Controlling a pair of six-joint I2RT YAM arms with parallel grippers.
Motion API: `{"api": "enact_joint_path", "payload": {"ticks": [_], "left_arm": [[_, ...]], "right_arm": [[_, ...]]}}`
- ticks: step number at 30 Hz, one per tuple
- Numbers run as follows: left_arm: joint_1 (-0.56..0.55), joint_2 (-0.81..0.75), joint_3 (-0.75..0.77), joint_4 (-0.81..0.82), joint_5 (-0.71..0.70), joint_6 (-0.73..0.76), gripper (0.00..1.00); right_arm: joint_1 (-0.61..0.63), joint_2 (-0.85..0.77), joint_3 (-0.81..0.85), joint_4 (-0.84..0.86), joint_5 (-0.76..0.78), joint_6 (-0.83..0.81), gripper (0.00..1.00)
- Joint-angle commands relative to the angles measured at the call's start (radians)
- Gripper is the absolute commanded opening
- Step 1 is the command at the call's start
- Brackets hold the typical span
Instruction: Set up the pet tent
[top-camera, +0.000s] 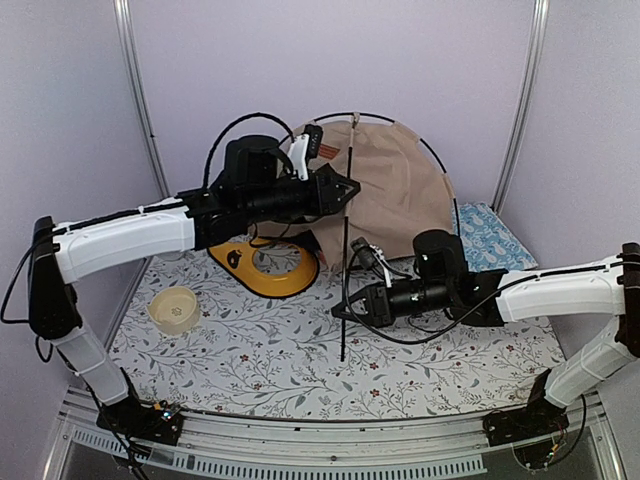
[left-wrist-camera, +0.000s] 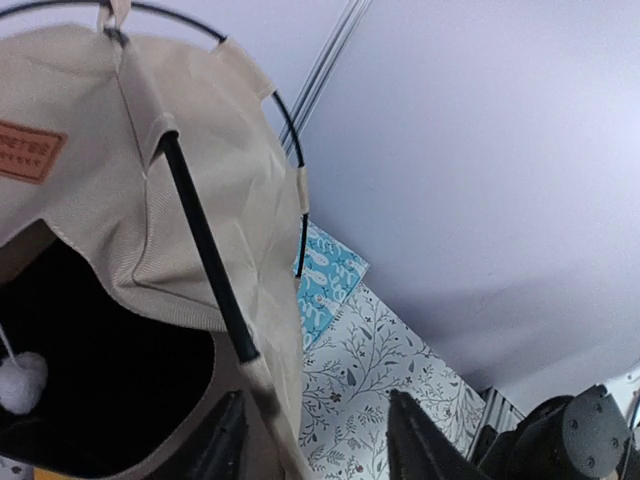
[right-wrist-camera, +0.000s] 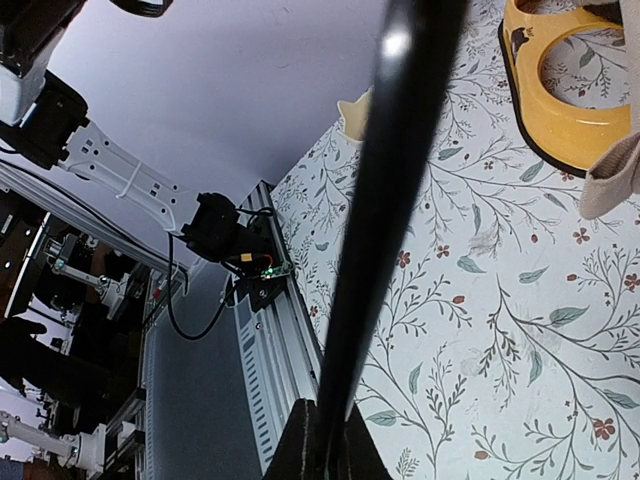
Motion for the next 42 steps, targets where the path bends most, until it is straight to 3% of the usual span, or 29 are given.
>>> {"api": "enact_joint_path", "payload": {"ticks": [1, 3, 9, 16, 23, 27, 42], "left_arm": [[0.002, -0.151, -0.136, 0.105, -0.009, 0.124, 0.56], [0.002, -0.233, -0.235, 0.168, 0.005, 0.145, 0.61], [0.003, -0.407, -0.563, 0.273, -0.034, 0.180, 0.63], [-0.001, -0.390, -0.799, 0.438, -0.049, 0.238, 0.54], [-0.012, -0.242, -0.832, 0.677, -0.088, 0.311, 0.41], [-0.031, -0.174, -0.828, 0.789, -0.110, 0.370, 0.40], [-0.056, -0.092, -0.728, 0.790, -0.163, 0.495, 0.35]], "right_arm": [[-0.027, -0.025, 0.056, 0.012, -0.037, -0.024, 0.00], [-0.036, -0.015, 0.074, 0.002, -0.047, -0.027, 0.00], [-0.048, 0.013, 0.151, -0.038, -0.066, -0.047, 0.00], [-0.051, 0.036, 0.245, -0.079, -0.084, -0.053, 0.00], [-0.052, 0.035, 0.288, -0.109, -0.088, -0.059, 0.00], [-0.052, 0.023, 0.296, -0.118, -0.083, -0.060, 0.00], [-0.052, 0.001, 0.313, -0.138, -0.072, -0.059, 0.00]]}}
